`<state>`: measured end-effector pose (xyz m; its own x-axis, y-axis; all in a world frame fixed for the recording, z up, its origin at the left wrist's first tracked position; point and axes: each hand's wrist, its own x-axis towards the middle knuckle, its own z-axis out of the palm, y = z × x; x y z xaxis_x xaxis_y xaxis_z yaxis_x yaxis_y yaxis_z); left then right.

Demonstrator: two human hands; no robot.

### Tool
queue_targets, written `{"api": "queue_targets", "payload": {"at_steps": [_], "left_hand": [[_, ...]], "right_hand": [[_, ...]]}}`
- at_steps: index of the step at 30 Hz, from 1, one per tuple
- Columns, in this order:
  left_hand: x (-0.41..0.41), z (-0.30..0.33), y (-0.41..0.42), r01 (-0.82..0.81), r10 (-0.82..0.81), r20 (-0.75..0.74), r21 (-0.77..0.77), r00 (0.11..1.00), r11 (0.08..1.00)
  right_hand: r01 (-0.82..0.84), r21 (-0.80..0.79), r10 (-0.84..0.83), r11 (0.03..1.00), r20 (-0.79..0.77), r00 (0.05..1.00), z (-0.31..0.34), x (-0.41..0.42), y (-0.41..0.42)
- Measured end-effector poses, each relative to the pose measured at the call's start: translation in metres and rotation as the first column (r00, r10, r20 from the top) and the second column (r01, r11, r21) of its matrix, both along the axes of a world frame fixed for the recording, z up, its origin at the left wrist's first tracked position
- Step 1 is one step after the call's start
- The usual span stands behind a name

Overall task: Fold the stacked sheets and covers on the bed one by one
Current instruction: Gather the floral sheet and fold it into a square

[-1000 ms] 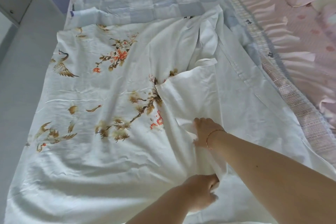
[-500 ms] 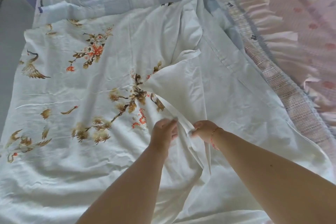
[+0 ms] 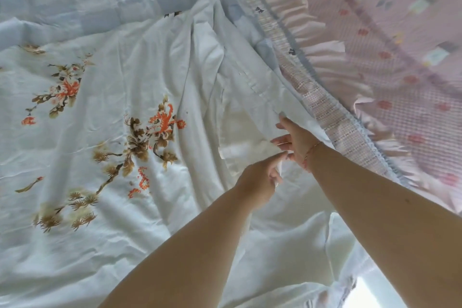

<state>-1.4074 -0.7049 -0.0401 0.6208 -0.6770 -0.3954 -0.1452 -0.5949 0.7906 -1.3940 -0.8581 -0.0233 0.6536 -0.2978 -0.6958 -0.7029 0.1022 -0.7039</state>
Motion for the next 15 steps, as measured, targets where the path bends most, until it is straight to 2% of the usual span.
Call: {"api": "queue_targets", "payload": {"at_steps": [2,3,6,8,10,11,12,13,15], "left_hand": [[-0.010,-0.007,-0.009,0.089,-0.096,0.085,0.086,0.992,0.992],[-0.016,-0.010,-0.009,0.082,-0.101,0.154,0.126,0.983,0.989],[-0.033,-0.022,0.009,-0.194,0.113,0.380,0.184,0.918,0.964],[-0.044,-0.030,0.027,-0.342,0.213,0.413,0.270,0.885,0.900],[-0.054,-0.039,0.039,-0.341,0.218,0.329,0.382,0.919,0.859],[-0.057,-0.043,0.042,-0.304,0.216,0.251,0.401,0.944,0.864],[-0.059,-0.046,0.043,-0.258,0.202,0.177,0.405,0.963,0.877],[-0.061,-0.049,0.044,-0.214,0.170,0.143,0.397,0.975,0.893],[-0.063,-0.049,0.044,-0.152,0.089,0.181,0.370,0.980,0.917]], "right_hand": [[-0.148,-0.126,0.140,0.981,-0.072,0.988,-0.005,-0.007,-0.006],[-0.208,-0.194,0.191,0.959,-0.106,0.976,-0.010,-0.010,-0.006],[-0.317,-0.407,0.298,0.857,-0.113,0.948,-0.024,-0.009,0.000],[-0.450,-0.559,0.453,0.697,-0.143,0.880,-0.034,-0.003,0.009],[-0.618,-0.627,0.612,0.475,-0.270,0.744,-0.051,0.001,0.018],[-0.675,-0.622,0.658,0.397,-0.320,0.682,-0.062,0.003,0.021],[-0.691,-0.620,0.667,0.371,-0.340,0.663,-0.068,0.004,0.022],[-0.664,-0.628,0.644,0.405,-0.319,0.695,-0.074,0.005,0.020],[-0.530,-0.625,0.509,0.574,-0.235,0.828,-0.076,0.002,0.014]]}}
